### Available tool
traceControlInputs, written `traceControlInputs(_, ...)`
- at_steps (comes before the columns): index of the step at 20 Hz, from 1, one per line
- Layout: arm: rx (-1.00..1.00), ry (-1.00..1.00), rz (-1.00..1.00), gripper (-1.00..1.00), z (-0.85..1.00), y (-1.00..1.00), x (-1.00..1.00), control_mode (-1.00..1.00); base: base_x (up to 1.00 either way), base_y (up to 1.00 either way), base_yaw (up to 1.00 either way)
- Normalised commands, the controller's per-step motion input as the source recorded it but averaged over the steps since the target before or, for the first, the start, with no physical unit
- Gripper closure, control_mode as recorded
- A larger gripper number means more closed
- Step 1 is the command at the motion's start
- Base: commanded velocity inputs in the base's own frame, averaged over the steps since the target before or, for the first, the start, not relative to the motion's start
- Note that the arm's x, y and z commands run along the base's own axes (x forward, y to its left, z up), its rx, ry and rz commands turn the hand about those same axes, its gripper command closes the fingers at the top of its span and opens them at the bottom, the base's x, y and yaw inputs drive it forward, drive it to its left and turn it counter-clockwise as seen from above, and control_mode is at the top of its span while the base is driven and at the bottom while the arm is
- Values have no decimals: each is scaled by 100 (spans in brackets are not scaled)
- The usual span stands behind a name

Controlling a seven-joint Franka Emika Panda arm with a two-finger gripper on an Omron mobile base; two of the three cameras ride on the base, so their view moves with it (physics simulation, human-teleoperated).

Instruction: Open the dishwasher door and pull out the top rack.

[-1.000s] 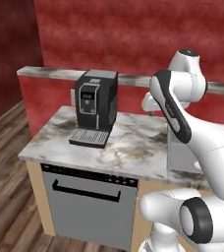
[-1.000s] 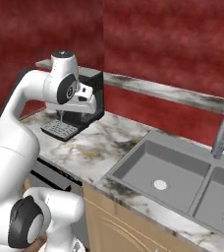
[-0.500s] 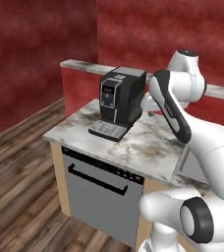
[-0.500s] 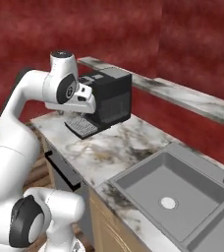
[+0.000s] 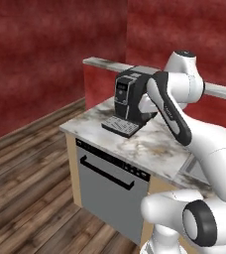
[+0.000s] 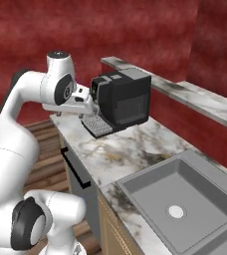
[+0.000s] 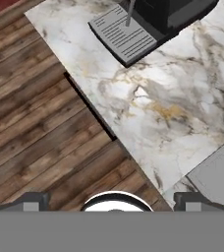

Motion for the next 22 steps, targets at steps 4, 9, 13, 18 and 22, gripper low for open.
traceControlInputs(4,-14,10,4,-100,-35,24,2,-100,0,0,0)
traceControlInputs(9,-45,4,16,-100,-91,93,11,-100,0,0,0)
traceControlInputs(13,-57,6,17,-100,-100,100,11,-100,0,0,0)
traceControlInputs(18,-41,17,12,-100,-89,91,38,-100,0,0,0)
traceControlInputs(22,-24,23,3,-100,-68,41,79,-100,0,0,0)
